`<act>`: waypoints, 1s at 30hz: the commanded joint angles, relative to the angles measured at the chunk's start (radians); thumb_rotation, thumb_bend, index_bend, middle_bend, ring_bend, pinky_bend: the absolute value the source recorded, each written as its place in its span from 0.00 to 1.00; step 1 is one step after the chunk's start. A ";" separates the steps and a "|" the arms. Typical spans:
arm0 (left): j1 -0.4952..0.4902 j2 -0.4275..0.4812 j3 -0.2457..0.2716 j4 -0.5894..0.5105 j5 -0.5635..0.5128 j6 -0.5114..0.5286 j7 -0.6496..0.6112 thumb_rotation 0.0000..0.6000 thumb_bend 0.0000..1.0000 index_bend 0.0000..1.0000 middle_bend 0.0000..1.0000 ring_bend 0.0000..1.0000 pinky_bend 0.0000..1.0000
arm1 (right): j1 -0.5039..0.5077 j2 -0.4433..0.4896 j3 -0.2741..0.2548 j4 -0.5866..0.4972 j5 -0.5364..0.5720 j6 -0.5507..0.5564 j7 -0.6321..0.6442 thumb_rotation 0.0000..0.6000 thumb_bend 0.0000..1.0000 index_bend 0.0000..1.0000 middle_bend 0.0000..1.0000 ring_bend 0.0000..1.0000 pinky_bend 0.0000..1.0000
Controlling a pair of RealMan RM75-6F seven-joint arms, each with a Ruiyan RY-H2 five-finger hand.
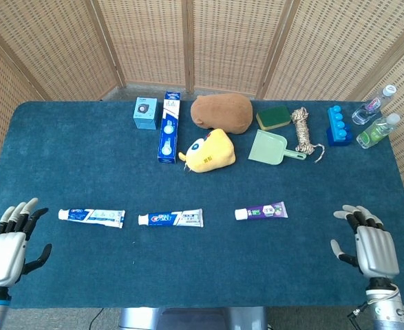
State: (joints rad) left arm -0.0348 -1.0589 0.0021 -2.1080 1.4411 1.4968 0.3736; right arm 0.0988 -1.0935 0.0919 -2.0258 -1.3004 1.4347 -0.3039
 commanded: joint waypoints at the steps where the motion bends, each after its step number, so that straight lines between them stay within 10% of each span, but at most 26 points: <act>1: -0.006 0.010 -0.004 -0.007 0.001 -0.007 -0.008 1.00 0.34 0.15 0.07 0.00 0.00 | 0.027 -0.008 0.005 0.005 0.003 -0.040 0.000 1.00 0.32 0.28 0.24 0.13 0.20; 30: -0.095 0.017 -0.048 -0.001 -0.068 -0.101 -0.037 1.00 0.33 0.15 0.06 0.00 0.00 | 0.441 -0.291 0.093 0.244 0.398 -0.426 -0.243 1.00 0.32 0.33 0.23 0.13 0.19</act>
State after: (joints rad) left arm -0.1293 -1.0415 -0.0455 -2.1094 1.3733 1.3958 0.3371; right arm 0.5280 -1.3731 0.1862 -1.7937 -0.9138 1.0138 -0.5341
